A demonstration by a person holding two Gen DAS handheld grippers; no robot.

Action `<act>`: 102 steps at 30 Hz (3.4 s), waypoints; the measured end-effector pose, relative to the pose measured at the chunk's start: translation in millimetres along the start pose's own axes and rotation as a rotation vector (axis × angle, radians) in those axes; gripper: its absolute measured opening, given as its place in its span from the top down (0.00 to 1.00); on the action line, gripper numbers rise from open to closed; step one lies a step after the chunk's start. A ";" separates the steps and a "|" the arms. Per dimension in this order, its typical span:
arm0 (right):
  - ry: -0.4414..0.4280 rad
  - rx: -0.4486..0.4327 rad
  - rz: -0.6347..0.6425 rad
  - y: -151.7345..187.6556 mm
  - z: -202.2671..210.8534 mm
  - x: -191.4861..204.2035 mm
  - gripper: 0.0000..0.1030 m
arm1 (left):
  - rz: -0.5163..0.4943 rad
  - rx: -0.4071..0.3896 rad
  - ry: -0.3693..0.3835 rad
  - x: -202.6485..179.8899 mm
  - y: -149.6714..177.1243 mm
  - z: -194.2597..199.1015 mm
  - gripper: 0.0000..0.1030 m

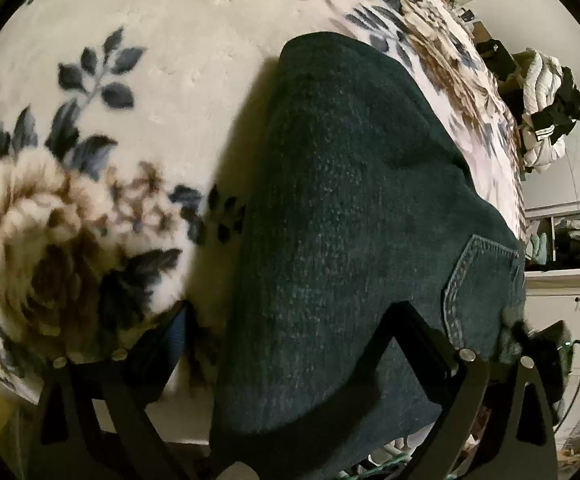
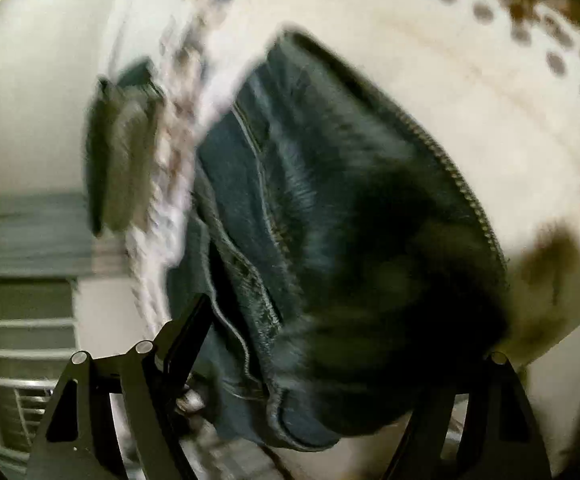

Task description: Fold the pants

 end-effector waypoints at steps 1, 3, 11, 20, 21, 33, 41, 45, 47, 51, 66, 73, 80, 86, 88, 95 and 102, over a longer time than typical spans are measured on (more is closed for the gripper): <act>-0.020 0.003 -0.003 1.0 -0.3 -3.2 0.21 | -0.001 -0.004 0.004 -1.5 -0.9 -1.4 0.03; -0.048 0.013 -0.007 2.0 0.8 -5.2 0.20 | 0.000 -0.019 0.003 -2.8 -2.5 -2.0 0.03; -0.002 -0.016 -0.004 9.4 -5.3 7.4 0.54 | -0.008 -0.094 0.093 -16.3 -8.6 14.4 0.62; 0.053 0.016 0.009 17.6 25.0 53.0 0.64 | 0.032 -0.104 0.157 -32.3 -3.1 67.5 0.80; 0.047 0.021 0.011 17.4 30.6 59.9 0.64 | 0.021 -0.110 0.153 -39.2 -4.0 81.8 0.80; -0.004 0.026 0.127 -20.4 92.4 228.8 0.64 | -0.053 -0.186 0.156 -121.0 -49.1 230.3 0.80; -0.044 -0.027 0.204 -70.0 102.2 350.5 0.64 | -0.064 -0.279 0.205 -160.3 -129.6 303.0 0.80; -0.048 -0.060 0.221 -112.6 75.5 408.3 0.64 | -0.082 -0.295 0.223 -166.6 -194.7 313.0 0.80; -0.044 -0.076 0.226 -135.8 55.2 435.3 0.64 | -0.088 -0.299 0.237 -168.0 -229.9 313.2 0.80; -0.054 -0.097 0.221 -178.3 6.4 474.4 0.64 | -0.103 -0.320 0.250 -166.5 -300.9 307.1 0.80; -0.072 -0.063 0.187 -313.5 -215.2 508.6 0.64 | 0.013 -0.240 0.140 -101.5 -487.4 200.3 0.78; 0.027 0.074 0.133 -328.5 -233.9 480.3 0.45 | 0.092 -0.182 0.131 -62.3 -474.9 186.1 0.60; 0.113 -0.021 0.154 -314.9 -180.1 477.2 0.56 | -0.042 -0.249 -0.090 -65.5 -458.1 199.5 0.36; 0.327 -0.004 0.192 -296.1 -190.4 466.9 0.57 | -0.112 -0.231 -0.220 -60.7 -464.5 174.4 0.28; 0.365 0.005 0.214 -296.7 -196.2 464.8 0.57 | -0.111 -0.231 -0.235 -61.8 -464.7 178.7 0.28; 0.582 -0.049 0.487 -285.0 -177.1 513.2 0.23 | -0.167 -0.320 -0.377 -93.5 -446.9 219.5 0.28; 0.741 -0.114 0.712 -233.5 -135.2 560.6 0.00 | -0.242 -0.398 -0.402 -133.7 -409.0 257.7 0.09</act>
Point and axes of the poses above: each gripper's, at about its wrist camera, not at the fingertips, and z roughly against the way its jaws point, x to its left, y to its underside, the point moved 4 cm from there along -z, roughly the way its jaws point, and after that the axes turned 6 degrees about z, right-handed, at the moved point
